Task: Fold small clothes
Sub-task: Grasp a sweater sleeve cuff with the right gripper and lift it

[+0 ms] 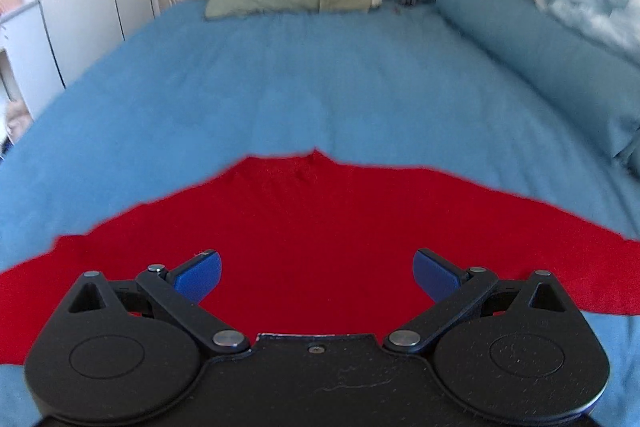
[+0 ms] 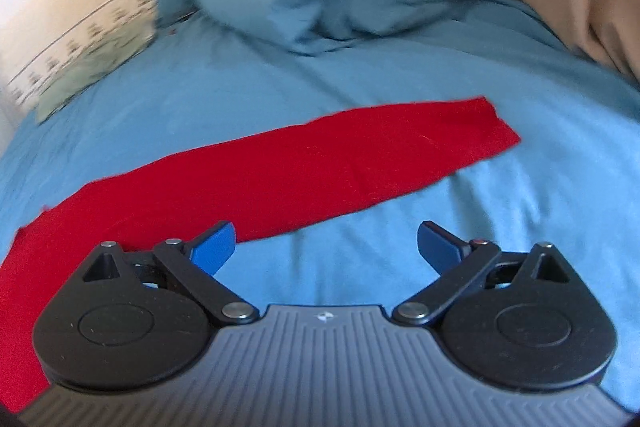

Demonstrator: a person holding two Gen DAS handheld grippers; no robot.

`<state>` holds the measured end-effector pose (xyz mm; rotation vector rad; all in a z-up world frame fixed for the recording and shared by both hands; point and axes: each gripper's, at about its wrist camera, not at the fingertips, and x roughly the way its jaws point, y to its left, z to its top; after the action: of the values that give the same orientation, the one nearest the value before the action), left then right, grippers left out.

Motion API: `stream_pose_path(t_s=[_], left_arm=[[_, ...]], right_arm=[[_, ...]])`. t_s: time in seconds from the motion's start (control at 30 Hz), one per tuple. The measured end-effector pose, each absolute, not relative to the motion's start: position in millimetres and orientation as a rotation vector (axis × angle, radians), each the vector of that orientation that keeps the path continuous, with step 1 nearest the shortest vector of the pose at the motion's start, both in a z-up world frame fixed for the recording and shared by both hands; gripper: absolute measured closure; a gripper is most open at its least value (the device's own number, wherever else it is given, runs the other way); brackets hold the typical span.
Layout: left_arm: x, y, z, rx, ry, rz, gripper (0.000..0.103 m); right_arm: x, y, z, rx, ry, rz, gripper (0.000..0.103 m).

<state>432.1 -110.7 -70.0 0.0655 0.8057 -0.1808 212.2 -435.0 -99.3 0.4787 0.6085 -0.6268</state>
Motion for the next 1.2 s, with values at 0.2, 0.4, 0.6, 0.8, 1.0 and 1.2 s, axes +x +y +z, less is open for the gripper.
stream_pose_path(t_s=[0.2, 0.4, 0.6, 0.8, 1.0, 1.2], left_arm=[[466, -122, -121, 0.041, 0.913, -0.214, 0.0], [476, -125, -140, 0.014, 0.943, -0.219, 0.0], [476, -125, -146, 0.025, 0.947, -0.21, 0.0], [482, -127, -145, 0.024, 0.955, -0.205, 0.0], [491, -122, -125, -0.014, 0.903, -0.151, 0.0], [474, -90, -75, 0.002, 0.786, -0.122, 0.0]], right_arm=[[219, -478, -140, 0.567, 0.51, -0.838, 0.007], [215, -517, -163, 0.613, 0.442, -0.921, 0.028], [223, -536, -169, 0.623, 0.424, -1.001, 0.058], [231, -536, -164, 0.585, 0.444, -0.991, 0.082], [240, -533, -120, 0.607, 0.388, -0.898, 0.083], [279, -485, -26, 0.56, 0.254, -0.619, 0.083]])
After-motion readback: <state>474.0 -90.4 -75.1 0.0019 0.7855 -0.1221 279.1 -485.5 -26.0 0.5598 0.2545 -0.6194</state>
